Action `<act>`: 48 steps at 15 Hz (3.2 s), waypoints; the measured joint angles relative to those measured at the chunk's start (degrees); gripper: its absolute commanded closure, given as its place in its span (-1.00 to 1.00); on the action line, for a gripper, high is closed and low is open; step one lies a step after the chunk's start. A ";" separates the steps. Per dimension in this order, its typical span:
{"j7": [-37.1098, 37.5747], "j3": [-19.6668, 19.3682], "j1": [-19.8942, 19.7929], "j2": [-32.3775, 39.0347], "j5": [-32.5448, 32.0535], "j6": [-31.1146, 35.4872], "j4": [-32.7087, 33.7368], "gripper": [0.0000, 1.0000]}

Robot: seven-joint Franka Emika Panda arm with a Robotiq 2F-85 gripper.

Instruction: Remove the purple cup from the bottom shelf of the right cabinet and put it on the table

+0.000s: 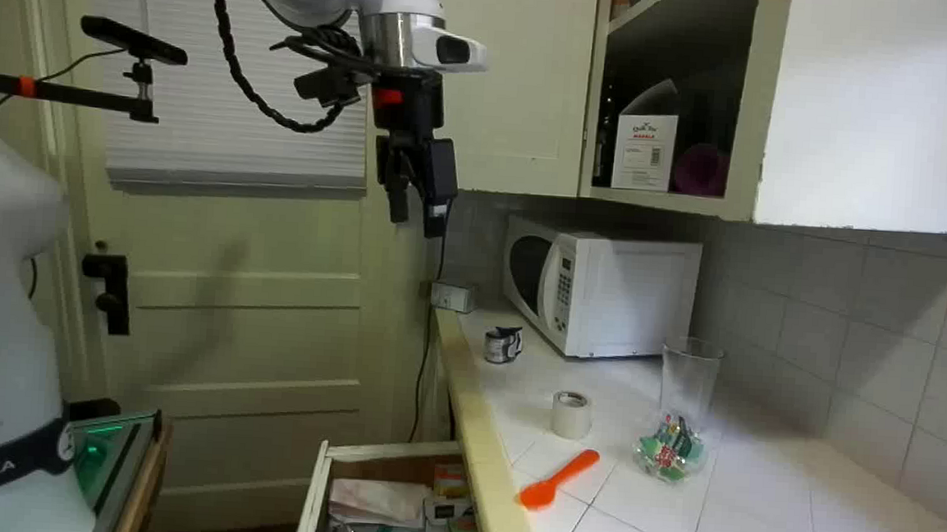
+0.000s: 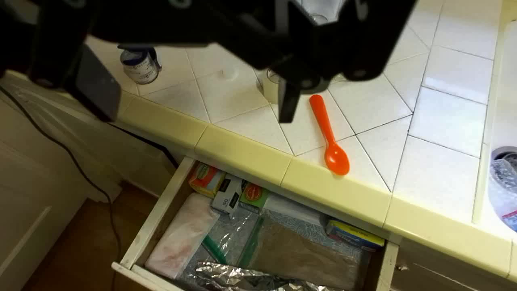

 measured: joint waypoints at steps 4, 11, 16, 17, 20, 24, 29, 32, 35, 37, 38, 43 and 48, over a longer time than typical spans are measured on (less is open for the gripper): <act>0.00 0.00 0.00 0.02 0.00 0.00 0.00 -1.00; 0.00 0.00 0.00 0.02 0.00 0.00 0.00 -1.00; 0.06 0.45 0.09 0.69 0.09 9.19 0.45 -1.00; 0.07 0.67 0.30 1.47 0.15 13.47 1.25 -1.00; 0.08 1.35 1.72 5.72 0.21 26.30 5.71 -1.00; -0.29 2.41 3.64 15.05 0.20 43.60 13.83 -1.00; -1.99 1.19 5.15 30.07 0.27 56.07 27.67 -1.00; -2.59 0.61 5.03 38.59 0.49 56.43 36.48 -1.00; -3.70 0.86 5.02 43.49 0.46 57.43 40.71 -1.00; -3.88 0.89 5.10 44.66 -0.06 59.12 40.70 -1.00; -3.59 1.17 4.69 44.83 -0.99 59.61 40.41 -1.00; -1.42 1.32 1.97 43.39 -5.69 59.34 37.43 -1.00; -1.12 0.18 1.43 41.45 -10.08 57.22 35.59 -1.00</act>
